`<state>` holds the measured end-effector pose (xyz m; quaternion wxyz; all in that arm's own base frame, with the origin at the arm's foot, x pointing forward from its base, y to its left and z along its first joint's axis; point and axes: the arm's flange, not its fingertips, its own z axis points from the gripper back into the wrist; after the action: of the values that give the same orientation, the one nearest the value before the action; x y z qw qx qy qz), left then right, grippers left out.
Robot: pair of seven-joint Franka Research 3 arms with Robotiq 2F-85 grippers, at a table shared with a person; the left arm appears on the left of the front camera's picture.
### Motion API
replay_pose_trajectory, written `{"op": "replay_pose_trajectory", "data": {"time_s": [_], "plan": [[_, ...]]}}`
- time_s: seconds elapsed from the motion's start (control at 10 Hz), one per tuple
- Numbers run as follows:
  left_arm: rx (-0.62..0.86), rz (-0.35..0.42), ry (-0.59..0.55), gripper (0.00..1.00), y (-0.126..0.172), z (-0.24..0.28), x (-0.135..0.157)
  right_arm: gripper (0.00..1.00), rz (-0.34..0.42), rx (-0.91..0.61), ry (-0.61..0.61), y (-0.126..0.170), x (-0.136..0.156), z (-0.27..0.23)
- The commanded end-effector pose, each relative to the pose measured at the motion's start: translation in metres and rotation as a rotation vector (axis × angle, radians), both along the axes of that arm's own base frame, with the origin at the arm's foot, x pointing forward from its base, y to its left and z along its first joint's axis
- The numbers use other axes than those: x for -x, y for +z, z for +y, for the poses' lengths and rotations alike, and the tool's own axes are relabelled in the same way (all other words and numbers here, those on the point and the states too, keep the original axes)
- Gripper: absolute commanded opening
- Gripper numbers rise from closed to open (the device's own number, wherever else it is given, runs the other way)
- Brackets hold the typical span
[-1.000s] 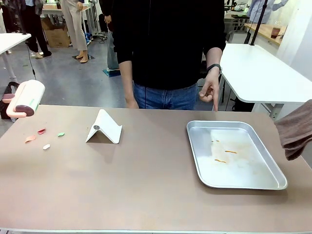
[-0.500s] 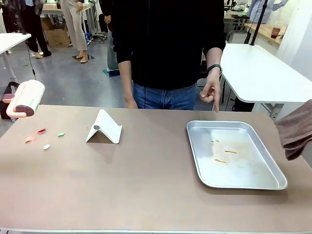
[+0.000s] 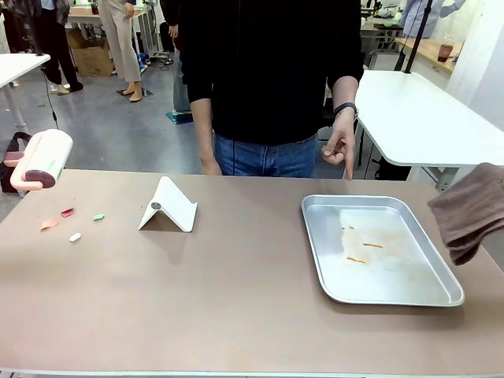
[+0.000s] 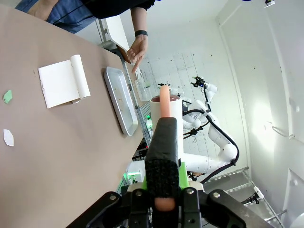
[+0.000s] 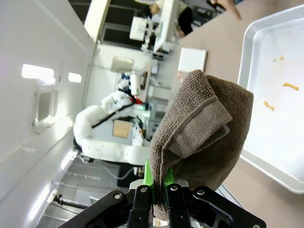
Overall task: Clean the surface of the table.
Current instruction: If a person points to the right, clean the right side of the table with your right hand, and if they point to the left, clean the left side with your left hand.
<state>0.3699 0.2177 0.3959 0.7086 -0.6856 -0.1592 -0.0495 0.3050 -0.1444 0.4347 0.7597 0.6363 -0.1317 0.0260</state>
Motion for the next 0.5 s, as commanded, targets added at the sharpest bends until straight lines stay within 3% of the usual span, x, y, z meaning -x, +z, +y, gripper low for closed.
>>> {"op": "replay_pose_trajectory", "data": {"time_s": [0.0, 0.1, 0.4], "plan": [[0.009, -0.019, -0.015, 0.0, 0.003, 0.0, 0.002, 0.08, 0.024, 0.195, 0.098, 0.005, -0.027, 0.02], [0.009, -0.019, -0.015, 0.0, 0.003, 0.0, 0.002, 0.08, 0.081, 0.345, 0.148, 0.001, -0.043, 0.038], [0.009, -0.019, -0.015, 0.0, 0.003, 0.0, 0.002, 0.08, 0.139, 0.672, 0.284, -0.012, -0.087, 0.092]]}}
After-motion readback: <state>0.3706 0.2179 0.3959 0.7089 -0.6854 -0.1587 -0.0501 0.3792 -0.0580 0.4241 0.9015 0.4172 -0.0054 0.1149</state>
